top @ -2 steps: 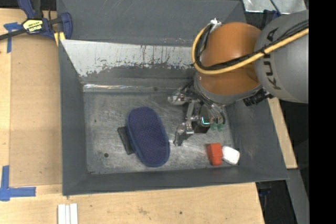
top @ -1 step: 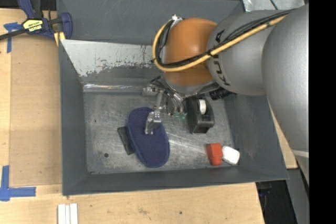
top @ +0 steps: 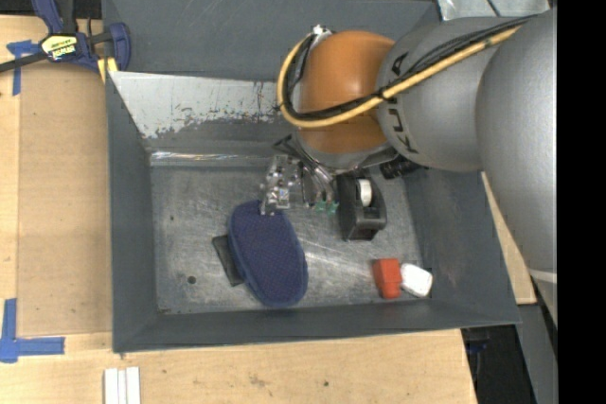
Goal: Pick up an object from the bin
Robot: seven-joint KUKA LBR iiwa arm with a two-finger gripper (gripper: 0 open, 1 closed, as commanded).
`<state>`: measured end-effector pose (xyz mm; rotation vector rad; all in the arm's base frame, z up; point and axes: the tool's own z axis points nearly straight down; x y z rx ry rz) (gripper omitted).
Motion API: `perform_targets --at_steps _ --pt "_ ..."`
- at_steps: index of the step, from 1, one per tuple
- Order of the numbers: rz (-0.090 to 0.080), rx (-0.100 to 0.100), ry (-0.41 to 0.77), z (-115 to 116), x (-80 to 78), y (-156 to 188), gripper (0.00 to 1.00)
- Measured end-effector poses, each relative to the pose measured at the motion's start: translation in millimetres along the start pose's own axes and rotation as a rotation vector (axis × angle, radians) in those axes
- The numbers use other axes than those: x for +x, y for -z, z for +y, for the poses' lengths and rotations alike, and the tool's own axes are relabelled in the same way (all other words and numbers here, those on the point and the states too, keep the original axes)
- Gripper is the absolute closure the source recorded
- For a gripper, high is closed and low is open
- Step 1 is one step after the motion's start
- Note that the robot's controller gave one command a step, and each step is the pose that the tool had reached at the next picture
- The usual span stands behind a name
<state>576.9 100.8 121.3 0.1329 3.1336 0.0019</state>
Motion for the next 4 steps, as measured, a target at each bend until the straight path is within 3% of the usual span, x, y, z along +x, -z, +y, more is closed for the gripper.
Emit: perform_targets --at_steps 1,2,3,4 --pt "0.000 0.000 0.000 0 0.0 0 0.00" --pt "0.001 -0.005 0.281 4 -9.3 -33 0.00" --pt "0.009 -0.002 0.281 3 -8.3 -33 1.00" --pt "-0.006 0.000 0.515 0 -5.7 103 1.00"
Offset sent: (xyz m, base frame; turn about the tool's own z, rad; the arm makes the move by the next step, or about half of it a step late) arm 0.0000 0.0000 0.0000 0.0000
